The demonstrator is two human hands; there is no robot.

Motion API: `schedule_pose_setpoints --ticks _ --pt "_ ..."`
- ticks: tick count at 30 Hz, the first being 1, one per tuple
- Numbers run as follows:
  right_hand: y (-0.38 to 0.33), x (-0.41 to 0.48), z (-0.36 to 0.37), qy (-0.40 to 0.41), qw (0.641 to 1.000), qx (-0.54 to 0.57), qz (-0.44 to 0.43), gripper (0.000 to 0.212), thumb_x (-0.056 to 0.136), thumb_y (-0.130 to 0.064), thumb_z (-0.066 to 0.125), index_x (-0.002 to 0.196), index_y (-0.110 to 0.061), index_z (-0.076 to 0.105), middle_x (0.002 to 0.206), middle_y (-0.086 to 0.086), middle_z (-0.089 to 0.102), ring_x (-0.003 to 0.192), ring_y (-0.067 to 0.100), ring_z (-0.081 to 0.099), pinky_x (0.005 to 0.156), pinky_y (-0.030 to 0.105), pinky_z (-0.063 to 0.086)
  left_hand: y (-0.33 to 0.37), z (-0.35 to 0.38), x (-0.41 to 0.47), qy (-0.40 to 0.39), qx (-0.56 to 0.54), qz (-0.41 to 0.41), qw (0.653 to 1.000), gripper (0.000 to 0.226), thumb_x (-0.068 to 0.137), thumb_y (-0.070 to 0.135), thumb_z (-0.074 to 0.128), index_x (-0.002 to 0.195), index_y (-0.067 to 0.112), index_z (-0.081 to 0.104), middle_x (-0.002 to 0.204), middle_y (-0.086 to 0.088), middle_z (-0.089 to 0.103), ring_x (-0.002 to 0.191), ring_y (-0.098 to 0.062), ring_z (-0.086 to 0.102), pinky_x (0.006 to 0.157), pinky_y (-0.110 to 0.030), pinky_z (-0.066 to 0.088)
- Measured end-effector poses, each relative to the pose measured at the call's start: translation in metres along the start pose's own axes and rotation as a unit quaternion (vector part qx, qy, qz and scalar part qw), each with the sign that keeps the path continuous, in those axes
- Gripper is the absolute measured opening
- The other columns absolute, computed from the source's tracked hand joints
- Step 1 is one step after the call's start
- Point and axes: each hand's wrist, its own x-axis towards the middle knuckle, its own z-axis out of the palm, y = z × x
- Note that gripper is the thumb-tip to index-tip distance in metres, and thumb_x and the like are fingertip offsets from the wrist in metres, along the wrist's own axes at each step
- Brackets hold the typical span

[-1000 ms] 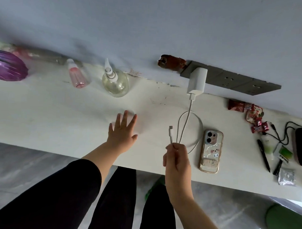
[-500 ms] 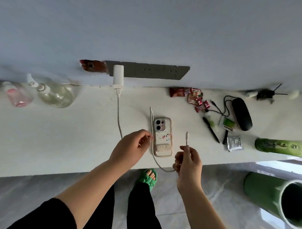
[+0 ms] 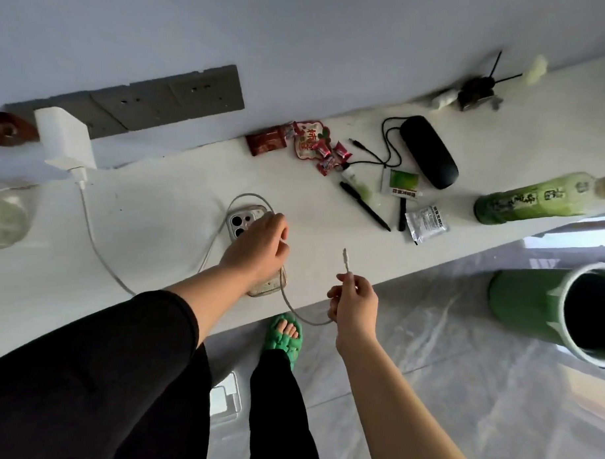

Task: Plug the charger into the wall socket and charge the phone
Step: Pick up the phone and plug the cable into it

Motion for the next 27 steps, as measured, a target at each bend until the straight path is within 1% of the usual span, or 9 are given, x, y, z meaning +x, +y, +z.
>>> schedule_pose_setpoints --ticks 2,4,6,7,9,14,19,24,27 --pt "-0.003 0.015 -0.013 0.030 0.999 0.022 -0.008 0.023 0.100 -0.023 0.042 0.091 -0.011 0.060 0.062 0.005 0.055 0.041 0.012 0.039 0.041 0.024 0.033 -0.012 0.000 -0.007 -0.015 0.032 0.042 0.998 0.007 0.082 0.012 0.050 0.088 0.010 0.048 0.089 -0.006 0.051 0.079 -0.022 0.049 0.064 -0.034 0.038" --pt "-0.007 0.027 -0.022 0.032 0.999 0.019 -0.026 0.024 0.099 -0.025 0.043 0.092 -0.011 0.061 0.063 0.005 0.055 0.045 0.013 0.040 0.043 0.025 0.034 -0.026 0.002 -0.015 -0.113 0.165 0.089 0.976 0.028 0.084 0.019 0.046 0.112 0.014 0.047 0.118 -0.009 0.049 0.112 -0.031 0.049 0.091 -0.039 0.042" --pt "-0.010 0.035 -0.026 0.017 0.999 0.007 -0.045 0.023 0.098 -0.026 0.044 0.088 -0.015 0.061 0.063 0.004 0.056 0.047 0.013 0.040 0.046 0.026 0.033 -0.041 0.003 -0.018 -0.219 0.336 0.129 0.907 0.065 0.086 0.018 0.040 0.146 0.021 0.013 0.156 -0.007 0.008 0.146 -0.034 0.006 0.118 -0.049 0.008" --pt "-0.011 0.038 -0.026 0.008 0.999 -0.001 -0.052 0.022 0.098 -0.026 0.045 0.086 -0.017 0.061 0.062 0.004 0.057 0.047 0.014 0.040 0.047 0.027 0.033 -0.046 0.006 -0.017 -0.239 0.398 0.154 0.872 0.077 0.088 0.014 0.036 0.149 0.023 -0.010 0.159 -0.008 -0.014 0.145 -0.033 -0.016 0.117 -0.052 -0.008" --pt "-0.011 0.041 -0.023 -0.004 0.998 -0.020 -0.065 0.021 0.097 -0.027 0.046 0.085 -0.019 0.062 0.061 0.002 0.058 0.050 0.015 0.041 0.050 0.029 0.034 -0.051 0.010 -0.014 -0.245 0.471 0.203 0.823 0.085 0.090 0.004 0.029 0.137 0.025 -0.038 0.154 -0.012 -0.029 0.134 -0.032 -0.034 0.112 -0.053 -0.018" --pt "-0.008 0.045 -0.015 -0.027 0.995 -0.045 -0.087 0.024 0.095 -0.035 0.049 0.083 -0.022 0.066 0.062 0.001 0.059 0.056 0.013 0.044 0.060 0.031 0.036 -0.058 0.008 -0.001 -0.251 0.522 0.280 0.765 0.077 0.096 0.008 0.028 0.138 0.022 -0.036 0.158 -0.014 -0.020 0.141 -0.031 -0.027 0.113 -0.052 -0.015" --pt "-0.014 0.040 -0.014 -0.022 0.994 -0.043 -0.096 0.027 0.093 -0.041 0.053 0.080 -0.024 0.069 0.059 -0.001 0.057 0.055 0.014 0.039 0.058 0.030 0.032 -0.051 -0.005 0.001 -0.269 0.493 0.248 0.789 0.072 0.094 0.019 0.034 0.148 0.024 -0.014 0.160 -0.011 -0.003 0.147 -0.029 -0.003 0.114 -0.053 0.012" --pt "-0.040 0.025 -0.019 -0.053 0.988 -0.068 -0.126 0.023 0.090 -0.040 0.060 0.085 -0.023 0.074 0.059 -0.001 0.045 0.056 0.013 0.035 0.056 0.026 0.030 -0.026 -0.031 -0.021 -0.159 0.316 0.206 0.912 0.081 0.062 0.042 0.061 0.136 0.021 0.038 0.135 -0.003 0.049 0.125 -0.029 0.045 0.098 -0.043 0.037" --pt "-0.061 0.005 -0.020 -0.078 0.980 -0.121 -0.139 0.028 0.086 -0.042 0.065 0.099 -0.019 0.076 0.048 -0.016 0.050 0.051 0.003 0.042 0.057 0.021 0.032 -0.010 -0.050 -0.044 -0.108 0.199 0.109 0.968 0.086 0.052 0.052 0.059 0.131 0.026 0.038 0.124 0.004 0.054 0.114 -0.025 0.049 0.091 -0.039 0.038"
